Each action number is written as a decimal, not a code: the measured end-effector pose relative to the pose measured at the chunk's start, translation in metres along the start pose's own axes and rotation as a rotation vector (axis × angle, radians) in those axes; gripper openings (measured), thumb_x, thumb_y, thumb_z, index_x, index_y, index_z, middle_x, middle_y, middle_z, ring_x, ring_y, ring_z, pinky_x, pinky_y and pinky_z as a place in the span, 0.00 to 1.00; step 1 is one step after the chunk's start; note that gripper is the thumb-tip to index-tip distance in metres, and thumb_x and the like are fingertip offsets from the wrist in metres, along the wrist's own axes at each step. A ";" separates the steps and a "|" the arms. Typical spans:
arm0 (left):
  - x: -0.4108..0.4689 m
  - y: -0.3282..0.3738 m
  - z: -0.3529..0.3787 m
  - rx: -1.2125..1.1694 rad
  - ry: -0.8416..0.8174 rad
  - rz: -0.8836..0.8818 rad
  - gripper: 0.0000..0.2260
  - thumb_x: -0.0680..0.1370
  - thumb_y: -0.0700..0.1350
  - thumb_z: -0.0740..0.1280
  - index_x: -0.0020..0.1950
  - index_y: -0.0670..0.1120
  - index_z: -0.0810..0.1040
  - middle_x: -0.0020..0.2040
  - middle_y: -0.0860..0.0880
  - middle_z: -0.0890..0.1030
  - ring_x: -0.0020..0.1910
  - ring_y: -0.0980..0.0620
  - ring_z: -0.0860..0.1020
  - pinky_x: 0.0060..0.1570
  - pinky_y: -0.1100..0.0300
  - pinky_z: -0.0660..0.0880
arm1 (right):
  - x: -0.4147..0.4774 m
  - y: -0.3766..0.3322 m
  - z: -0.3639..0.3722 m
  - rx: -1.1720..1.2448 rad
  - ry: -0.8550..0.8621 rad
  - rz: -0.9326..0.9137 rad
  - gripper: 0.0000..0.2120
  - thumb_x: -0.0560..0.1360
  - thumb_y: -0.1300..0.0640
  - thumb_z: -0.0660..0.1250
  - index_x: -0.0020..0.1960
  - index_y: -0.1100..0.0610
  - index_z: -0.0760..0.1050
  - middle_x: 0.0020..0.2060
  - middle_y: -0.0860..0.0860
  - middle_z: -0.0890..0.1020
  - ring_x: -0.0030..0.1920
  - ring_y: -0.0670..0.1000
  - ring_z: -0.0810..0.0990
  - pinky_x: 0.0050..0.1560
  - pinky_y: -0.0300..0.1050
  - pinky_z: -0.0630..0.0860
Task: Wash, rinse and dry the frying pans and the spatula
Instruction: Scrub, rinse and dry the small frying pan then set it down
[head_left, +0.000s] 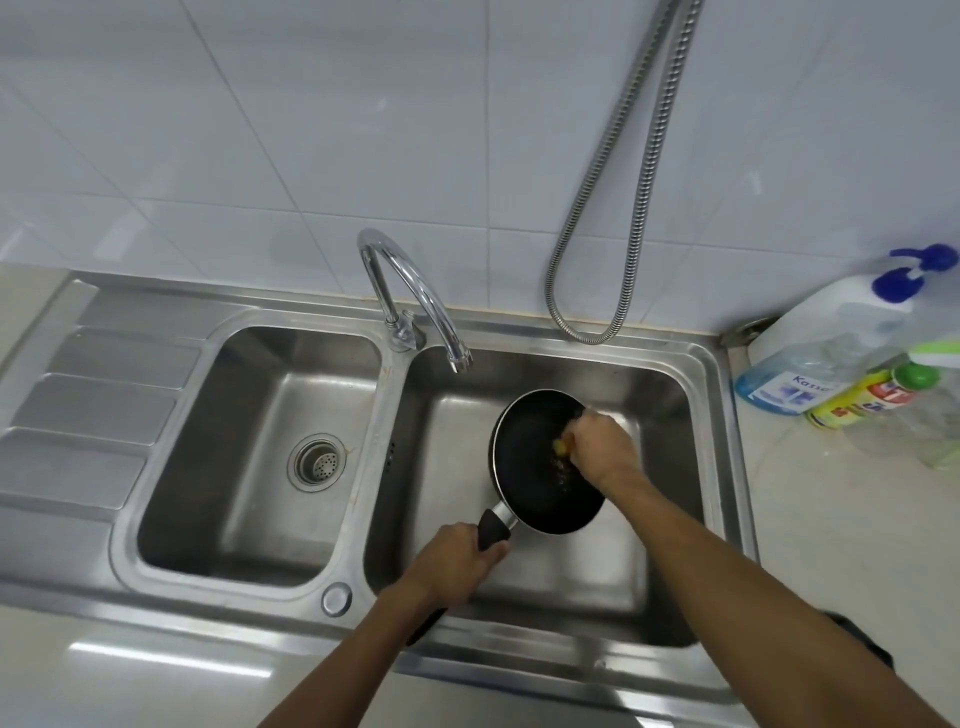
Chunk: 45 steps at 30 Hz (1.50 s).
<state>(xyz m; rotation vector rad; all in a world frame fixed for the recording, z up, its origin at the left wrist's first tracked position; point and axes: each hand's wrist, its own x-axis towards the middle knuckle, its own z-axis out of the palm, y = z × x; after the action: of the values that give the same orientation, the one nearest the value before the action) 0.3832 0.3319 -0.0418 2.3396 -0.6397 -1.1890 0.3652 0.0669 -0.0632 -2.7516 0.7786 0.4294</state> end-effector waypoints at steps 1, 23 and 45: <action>0.000 0.002 0.001 -0.007 0.012 -0.006 0.17 0.80 0.60 0.66 0.37 0.50 0.72 0.33 0.52 0.75 0.31 0.53 0.73 0.32 0.59 0.68 | 0.005 -0.008 -0.002 0.102 0.092 0.031 0.08 0.75 0.60 0.68 0.51 0.57 0.84 0.51 0.58 0.82 0.51 0.61 0.81 0.49 0.50 0.78; -0.008 0.000 -0.011 0.121 0.256 -0.037 0.20 0.81 0.60 0.64 0.52 0.43 0.78 0.43 0.44 0.83 0.38 0.47 0.82 0.37 0.54 0.79 | 0.014 -0.064 -0.014 0.883 0.255 0.211 0.13 0.74 0.67 0.65 0.49 0.52 0.83 0.46 0.51 0.85 0.48 0.55 0.84 0.50 0.54 0.82; 0.001 0.017 0.008 -0.022 0.116 -0.043 0.16 0.82 0.57 0.65 0.40 0.48 0.73 0.32 0.53 0.75 0.29 0.57 0.74 0.28 0.68 0.66 | -0.067 -0.025 0.033 0.332 -0.019 -0.112 0.26 0.76 0.31 0.55 0.47 0.51 0.80 0.42 0.52 0.84 0.44 0.56 0.81 0.48 0.51 0.79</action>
<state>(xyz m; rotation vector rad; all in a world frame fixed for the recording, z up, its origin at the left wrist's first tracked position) 0.3735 0.3160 -0.0371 2.3943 -0.5359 -1.0635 0.3174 0.1295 -0.0661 -2.4615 0.6236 0.2745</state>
